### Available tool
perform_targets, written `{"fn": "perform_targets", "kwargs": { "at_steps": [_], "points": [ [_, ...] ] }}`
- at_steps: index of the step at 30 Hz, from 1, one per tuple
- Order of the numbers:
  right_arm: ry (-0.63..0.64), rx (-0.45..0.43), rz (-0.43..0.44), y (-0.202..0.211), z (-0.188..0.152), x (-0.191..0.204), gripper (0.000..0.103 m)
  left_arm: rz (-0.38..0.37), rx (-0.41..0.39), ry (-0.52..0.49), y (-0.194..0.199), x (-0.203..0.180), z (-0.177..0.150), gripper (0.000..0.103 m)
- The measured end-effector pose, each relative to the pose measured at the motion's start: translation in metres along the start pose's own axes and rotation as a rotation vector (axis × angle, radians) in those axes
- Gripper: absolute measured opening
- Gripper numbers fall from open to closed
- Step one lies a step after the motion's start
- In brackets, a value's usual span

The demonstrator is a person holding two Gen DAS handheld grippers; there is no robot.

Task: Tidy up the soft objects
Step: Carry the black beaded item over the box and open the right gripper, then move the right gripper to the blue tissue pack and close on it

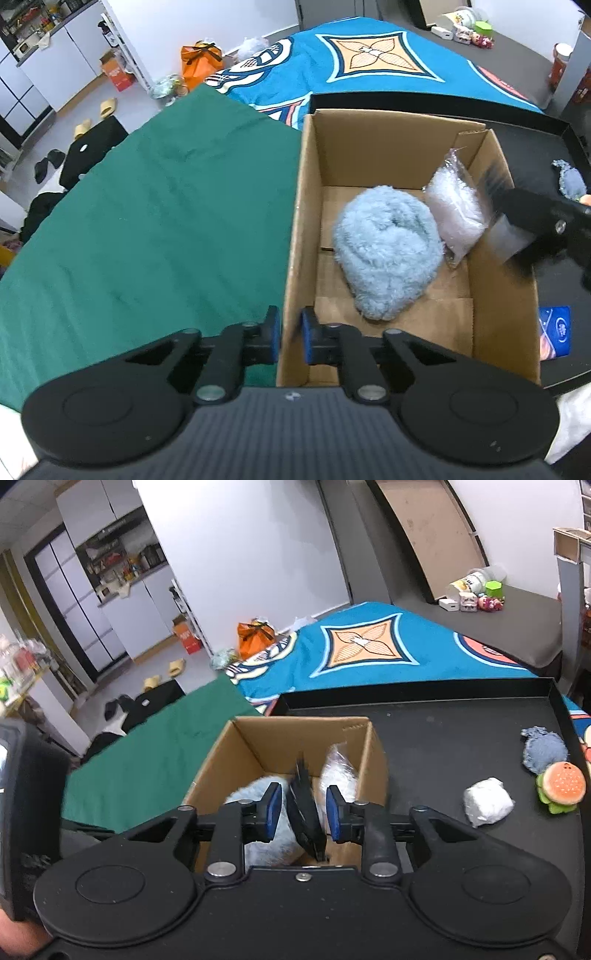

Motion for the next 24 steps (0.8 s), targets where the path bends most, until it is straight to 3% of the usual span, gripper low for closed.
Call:
{"fn": "perform_targets", "kwargs": {
  "at_steps": [16,21,24],
  "points": [
    [-0.051,-0.014,-0.063,0.031,-0.017,-0.035,0.046,0.045,0.003,-0.020,0.010,-0.005,0.000,0.016],
    [-0.069,-0.023,-0.070,0.041,-0.026,-0.048,0.053,0.070,0.008,-0.015,0.014,-0.003,-0.001,0.027],
    [-0.078,-0.027,-0.077,0.047,-0.032,-0.055,0.060,0.078,-0.001,-0.013,0.018,-0.002,-0.002,0.040]
  ]
}}
Point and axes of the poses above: each gripper's, at about its wrist camera, not at the fingertips, and y roughly against the way its jaws point, x to its left, z to its top, the point moved 1 cm from there along -y, roughly the way its jaws point, and after that the axes turned 4 degrees about z, right-handed, at the moved point
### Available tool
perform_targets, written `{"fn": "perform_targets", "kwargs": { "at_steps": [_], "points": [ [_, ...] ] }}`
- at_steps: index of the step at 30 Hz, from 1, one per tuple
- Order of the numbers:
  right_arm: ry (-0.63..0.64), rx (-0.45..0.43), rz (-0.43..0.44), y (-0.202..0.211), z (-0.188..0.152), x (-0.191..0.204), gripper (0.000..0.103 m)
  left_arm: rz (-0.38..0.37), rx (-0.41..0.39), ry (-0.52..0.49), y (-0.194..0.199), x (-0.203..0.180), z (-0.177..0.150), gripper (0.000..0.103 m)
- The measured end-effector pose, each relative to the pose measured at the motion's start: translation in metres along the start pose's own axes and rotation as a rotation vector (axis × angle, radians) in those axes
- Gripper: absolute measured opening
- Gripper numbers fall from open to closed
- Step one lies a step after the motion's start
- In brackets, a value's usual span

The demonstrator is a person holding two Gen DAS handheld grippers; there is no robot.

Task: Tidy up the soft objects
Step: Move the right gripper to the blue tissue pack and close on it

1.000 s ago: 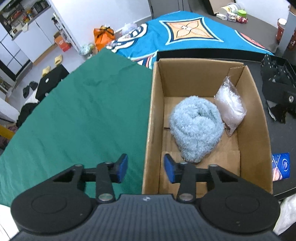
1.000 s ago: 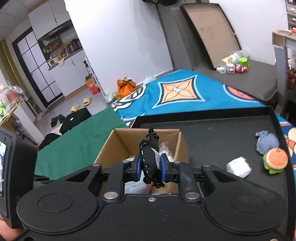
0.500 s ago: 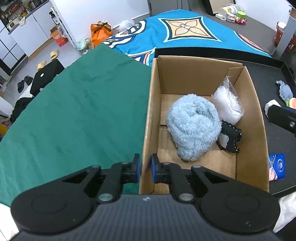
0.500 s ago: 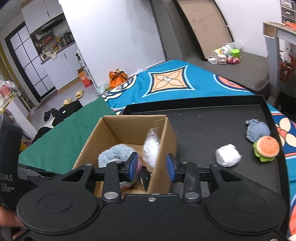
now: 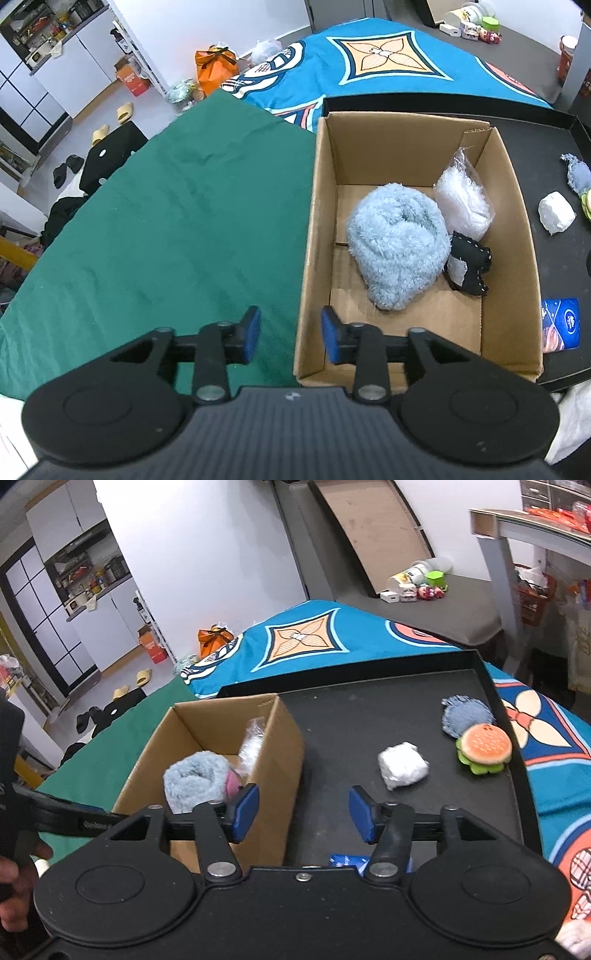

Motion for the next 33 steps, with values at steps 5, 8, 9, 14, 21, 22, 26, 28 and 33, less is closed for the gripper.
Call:
{"fn": "perform_targets", "kwargs": {
  "at_steps": [5,8,9,14,21,22,26,28,33],
  "points": [
    [-0.012,0.001,-0.010,0.005,-0.009,-0.013,0.068,0.021,-0.029,-0.013,0.009,-0.002,-0.002,0.053],
    [-0.018,0.004,-0.022,0.006,-0.015,-0.021,0.072,0.027,-0.039,-0.023,0.012,-0.005,-0.003,0.056],
    [-0.020,0.007,-0.032,0.005,-0.018,-0.023,0.076,0.026,-0.045,-0.025,0.014,-0.005,-0.003,0.057],
    [-0.027,0.011,-0.054,0.002,-0.033,-0.037,0.079,0.036,-0.071,-0.045,0.018,-0.007,-0.006,0.065],
    [-0.047,0.031,-0.047,-0.010,-0.050,-0.049,0.079,0.050,-0.080,-0.058,0.017,-0.008,-0.007,0.066],
    [-0.053,0.036,-0.042,-0.011,-0.051,-0.049,0.079,0.053,-0.081,-0.063,0.017,-0.008,-0.007,0.066],
    [-0.083,0.060,-0.021,-0.018,-0.054,-0.051,0.087,0.057,-0.078,-0.085,0.015,-0.011,-0.006,0.067],
    [-0.083,0.069,-0.021,-0.023,-0.055,-0.050,0.091,0.057,-0.072,-0.099,0.014,-0.014,-0.006,0.067],
    [-0.063,0.102,-0.057,-0.042,-0.063,-0.050,0.094,0.069,-0.071,-0.130,0.014,-0.022,-0.005,0.067]
  ]
}}
Point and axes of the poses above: each gripper's, at about its wrist camera, not at the fingertips, and y roughly against the way its jaws point, x to its left, z to its top, the point moved 1 cm from there along -y, roughly the way its jaws point, and after that the axes turned 4 degrees about z, right-handed, at the moved point
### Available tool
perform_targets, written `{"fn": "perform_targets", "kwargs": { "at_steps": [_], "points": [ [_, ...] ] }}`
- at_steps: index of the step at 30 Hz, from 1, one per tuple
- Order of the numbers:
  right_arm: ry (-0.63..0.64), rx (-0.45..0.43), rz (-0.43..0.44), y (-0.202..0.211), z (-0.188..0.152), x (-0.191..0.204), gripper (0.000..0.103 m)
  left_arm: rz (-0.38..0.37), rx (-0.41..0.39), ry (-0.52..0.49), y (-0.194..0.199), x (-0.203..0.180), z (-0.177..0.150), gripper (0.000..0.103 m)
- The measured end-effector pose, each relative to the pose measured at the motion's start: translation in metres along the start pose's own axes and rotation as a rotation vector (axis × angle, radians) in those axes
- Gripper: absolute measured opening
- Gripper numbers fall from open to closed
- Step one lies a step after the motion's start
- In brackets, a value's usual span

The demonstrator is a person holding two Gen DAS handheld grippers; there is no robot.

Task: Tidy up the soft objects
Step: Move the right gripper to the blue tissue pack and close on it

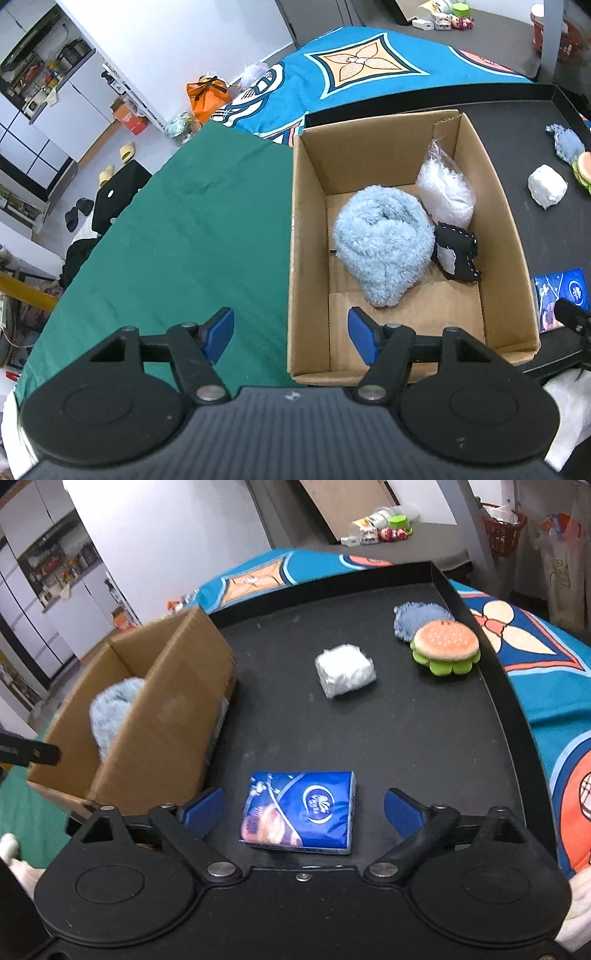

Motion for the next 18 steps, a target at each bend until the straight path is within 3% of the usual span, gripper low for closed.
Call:
{"fn": "perform_targets", "kwargs": {
  "at_steps": [11,18],
  "points": [
    [0.092,0.015,-0.078,-0.0109,-0.0096,0.0060,0.094,0.025,0.027,-0.041,-0.0047,-0.0090,0.0016,0.067],
    [0.121,-0.019,-0.202,-0.0022,-0.0065,0.0037,0.089,0.037,0.019,-0.044,-0.0035,-0.0098,0.0007,0.067]
  ]
}}
Point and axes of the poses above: each gripper's, at about its wrist camera, not at the fingertips, and y roughly against the way its jaws point, x to its left, z to its top, the point moved 1 cm from there along -y, roughly the way its jaws point, and after that the axes turned 4 degrees about z, right-handed, at the moved point
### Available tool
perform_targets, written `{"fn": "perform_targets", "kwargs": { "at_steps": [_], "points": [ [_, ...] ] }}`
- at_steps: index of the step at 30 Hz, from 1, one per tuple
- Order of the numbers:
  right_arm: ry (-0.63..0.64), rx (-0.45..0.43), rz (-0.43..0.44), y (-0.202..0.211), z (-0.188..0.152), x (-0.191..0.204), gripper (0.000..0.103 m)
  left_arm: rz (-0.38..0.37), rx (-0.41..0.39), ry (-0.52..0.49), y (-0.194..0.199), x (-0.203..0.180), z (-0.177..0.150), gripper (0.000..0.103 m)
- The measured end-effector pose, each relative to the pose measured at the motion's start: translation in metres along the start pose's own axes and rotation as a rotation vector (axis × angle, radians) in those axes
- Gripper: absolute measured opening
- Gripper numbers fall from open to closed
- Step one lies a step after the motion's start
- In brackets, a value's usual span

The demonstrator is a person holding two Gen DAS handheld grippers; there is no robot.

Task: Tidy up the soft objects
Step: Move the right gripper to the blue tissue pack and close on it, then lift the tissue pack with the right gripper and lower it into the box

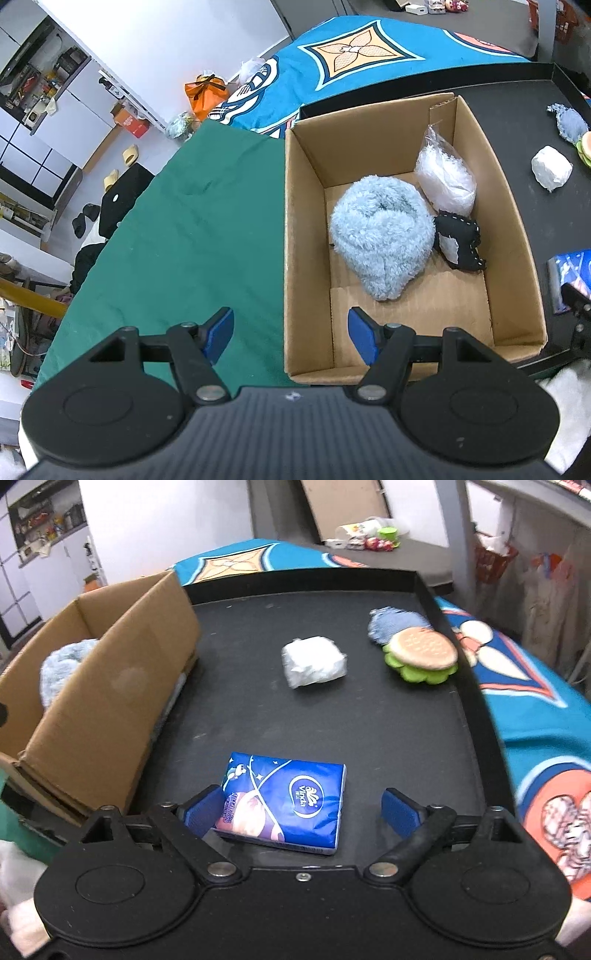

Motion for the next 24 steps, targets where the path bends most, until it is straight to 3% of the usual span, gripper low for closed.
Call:
{"fn": "perform_targets", "kwargs": {
  "at_steps": [4,8,13,16,18,24],
  "points": [
    [-0.053,-0.002,0.022,0.000,0.003,-0.007,0.090,-0.001,-0.002,0.000,0.000,0.001,-0.001,0.067],
    [-0.056,0.000,0.049,-0.002,0.003,-0.002,0.099,-0.004,-0.005,0.002,0.000,0.001,0.000,0.067],
    [-0.034,0.019,-0.013,-0.011,-0.001,-0.001,0.099,-0.011,-0.003,0.014,-0.001,0.002,0.000,0.067],
    [-0.053,0.028,-0.023,-0.014,-0.002,-0.006,0.087,-0.013,-0.007,0.016,-0.001,0.003,0.000,0.067],
    [-0.050,0.013,-0.043,-0.011,-0.002,-0.007,0.071,-0.014,-0.009,0.017,0.000,0.003,-0.001,0.067],
    [-0.072,-0.010,-0.040,-0.002,0.005,-0.014,0.071,-0.025,-0.012,0.033,-0.001,0.005,0.000,0.067]
  ]
}}
Point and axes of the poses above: each gripper's, at about its wrist camera, not at the fingertips, and y roughly against the way its jaws point, x to its left, z to its top, the point moved 1 cm from there along -y, roughly the way its jaws point, and after that the axes turned 4 degrees about z, right-handed, at the moved point
